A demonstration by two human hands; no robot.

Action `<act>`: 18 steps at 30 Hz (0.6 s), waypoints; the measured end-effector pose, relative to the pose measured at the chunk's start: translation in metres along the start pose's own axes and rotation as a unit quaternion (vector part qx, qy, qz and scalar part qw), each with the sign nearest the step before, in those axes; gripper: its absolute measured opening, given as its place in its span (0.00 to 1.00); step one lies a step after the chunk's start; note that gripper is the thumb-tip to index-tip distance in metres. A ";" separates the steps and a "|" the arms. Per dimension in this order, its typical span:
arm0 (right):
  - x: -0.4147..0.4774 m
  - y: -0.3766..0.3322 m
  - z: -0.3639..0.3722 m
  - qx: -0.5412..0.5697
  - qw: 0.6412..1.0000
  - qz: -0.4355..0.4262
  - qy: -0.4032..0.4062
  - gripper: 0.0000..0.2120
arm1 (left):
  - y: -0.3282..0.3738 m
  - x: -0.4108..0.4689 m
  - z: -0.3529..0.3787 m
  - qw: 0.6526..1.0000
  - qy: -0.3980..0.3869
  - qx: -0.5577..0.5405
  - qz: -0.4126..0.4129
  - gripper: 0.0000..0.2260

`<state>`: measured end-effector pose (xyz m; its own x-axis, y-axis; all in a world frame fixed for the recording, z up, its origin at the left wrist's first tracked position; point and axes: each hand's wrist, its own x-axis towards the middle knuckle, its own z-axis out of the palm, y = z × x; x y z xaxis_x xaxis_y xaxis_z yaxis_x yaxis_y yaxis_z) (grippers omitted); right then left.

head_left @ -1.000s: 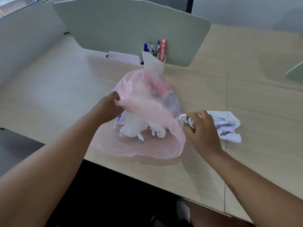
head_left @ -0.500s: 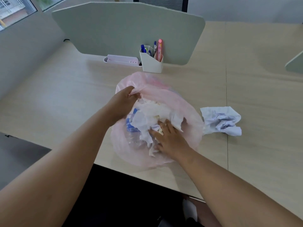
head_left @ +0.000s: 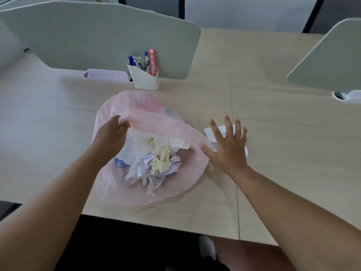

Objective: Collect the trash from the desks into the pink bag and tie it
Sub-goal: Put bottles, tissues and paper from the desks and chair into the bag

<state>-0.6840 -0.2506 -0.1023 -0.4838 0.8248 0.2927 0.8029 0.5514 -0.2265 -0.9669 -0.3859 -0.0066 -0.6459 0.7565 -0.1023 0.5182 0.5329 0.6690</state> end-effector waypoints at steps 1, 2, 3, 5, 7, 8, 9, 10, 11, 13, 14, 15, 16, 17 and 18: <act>0.004 0.010 0.003 -0.020 0.999 0.022 -0.045 0.39 | 0.000 -0.001 0.001 1.000 -0.002 0.002 0.002 0.12; 0.006 0.018 0.008 -0.031 0.995 0.038 -0.091 0.41 | -0.001 -0.001 0.002 1.000 -0.004 0.002 0.004 0.12; 0.008 0.025 0.013 -0.034 0.989 0.049 -0.134 0.43 | -0.002 0.000 0.003 1.000 -0.006 0.003 0.004 0.12; 0.009 0.035 0.020 -0.040 0.980 0.044 -0.190 0.48 | -0.006 0.001 0.005 1.000 -0.007 0.007 -0.001 0.12; 0.011 0.041 0.023 -0.053 0.975 0.038 -0.214 0.52 | -0.010 0.003 0.008 1.000 -0.007 0.005 -0.010 0.12; 0.013 0.042 0.024 -0.064 0.973 0.035 -0.220 0.49 | -0.011 0.003 0.009 1.000 -0.007 0.003 -0.012 0.11; 0.015 0.043 0.024 -0.081 0.971 0.025 -0.223 0.43 | -0.012 0.004 0.010 1.000 -0.007 0.001 -0.014 0.11; 0.017 0.043 0.024 -0.098 0.970 0.010 -0.220 0.36 | -0.012 0.004 0.012 1.000 -0.006 -0.001 -0.016 0.11; 0.018 0.044 0.025 -0.105 0.971 0.000 -0.214 0.31 | -0.011 0.004 0.013 1.000 -0.007 -0.002 -0.017 0.11; 0.017 0.046 0.025 -0.087 0.980 -0.013 -0.177 0.29 | -0.007 0.003 0.015 1.000 -0.011 -0.005 -0.020 0.10; 0.015 0.046 0.024 -0.077 0.986 -0.025 -0.147 0.27 | -0.006 0.003 0.017 1.000 -0.015 -0.007 -0.020 0.11; 0.011 0.047 0.025 -0.075 0.990 -0.038 -0.114 0.20 | -0.004 0.003 0.018 1.000 -0.019 -0.005 -0.019 0.11; 0.007 0.047 0.025 -0.079 0.991 -0.042 -0.095 0.13 | -0.003 0.003 0.019 1.000 -0.021 -0.001 -0.019 0.11; 0.004 0.049 0.026 -0.085 0.992 -0.048 -0.081 0.09 | -0.002 0.004 0.019 1.000 -0.024 0.003 -0.018 0.12; 0.001 0.050 0.026 -0.088 0.991 -0.050 -0.086 0.07 | -0.001 0.005 0.019 0.999 -0.026 0.005 -0.017 0.12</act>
<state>-0.6535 -0.2189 -0.1376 -0.6044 0.7845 0.1385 0.7888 0.6137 -0.0345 -0.9602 -0.3755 -0.0219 -0.6334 0.7561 -0.1643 0.5019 0.5631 0.6565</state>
